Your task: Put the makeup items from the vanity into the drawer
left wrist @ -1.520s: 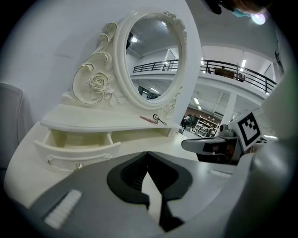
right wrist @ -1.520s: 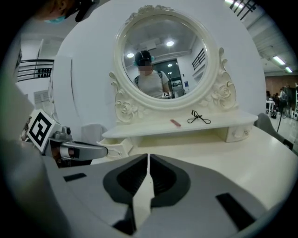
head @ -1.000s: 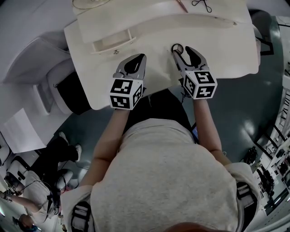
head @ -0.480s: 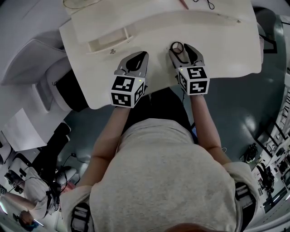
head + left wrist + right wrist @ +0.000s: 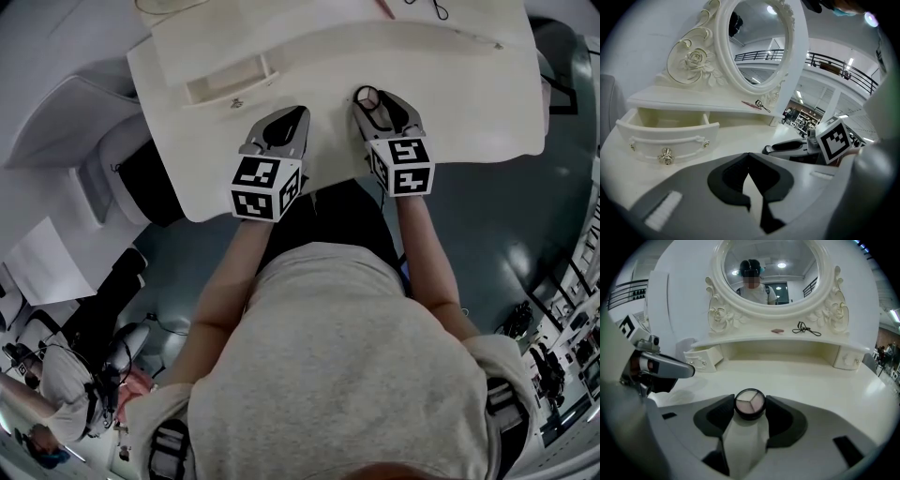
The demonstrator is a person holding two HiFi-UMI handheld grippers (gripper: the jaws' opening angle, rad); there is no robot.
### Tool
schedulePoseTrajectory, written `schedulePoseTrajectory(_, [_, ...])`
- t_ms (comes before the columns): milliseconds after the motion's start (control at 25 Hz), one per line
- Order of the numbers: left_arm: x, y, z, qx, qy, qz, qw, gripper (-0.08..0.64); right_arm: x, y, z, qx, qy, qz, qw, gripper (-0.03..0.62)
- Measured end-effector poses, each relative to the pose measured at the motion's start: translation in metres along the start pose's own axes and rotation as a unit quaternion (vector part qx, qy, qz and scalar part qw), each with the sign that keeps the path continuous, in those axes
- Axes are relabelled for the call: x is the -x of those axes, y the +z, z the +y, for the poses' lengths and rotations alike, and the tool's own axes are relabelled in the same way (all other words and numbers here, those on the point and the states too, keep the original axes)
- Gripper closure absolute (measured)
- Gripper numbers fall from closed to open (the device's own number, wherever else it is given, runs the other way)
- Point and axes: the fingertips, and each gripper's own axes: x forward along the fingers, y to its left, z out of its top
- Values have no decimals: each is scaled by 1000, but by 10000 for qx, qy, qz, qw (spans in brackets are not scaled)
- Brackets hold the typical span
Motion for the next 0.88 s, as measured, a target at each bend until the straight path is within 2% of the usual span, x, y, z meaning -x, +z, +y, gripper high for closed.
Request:
schedulePoseTrajectory(320, [18,5,11,141,231,-219,9994,551,5,22,22,227,367,-208,9988,377])
schedulePoseTrajectory(480, [29,2,18,48,352,-213,9991,551,5,39,34,437,566,-278,9970,377])
schedulePoseTrajectory(720, [48,12,37,42,657,-469,9967,551,1,68,51,597,735,-451,9945,377])
schedulePoseTrajectory(880, [61,22,54,136,856,-666,9940,551,-2,84,72,925,872,-558,9903,377])
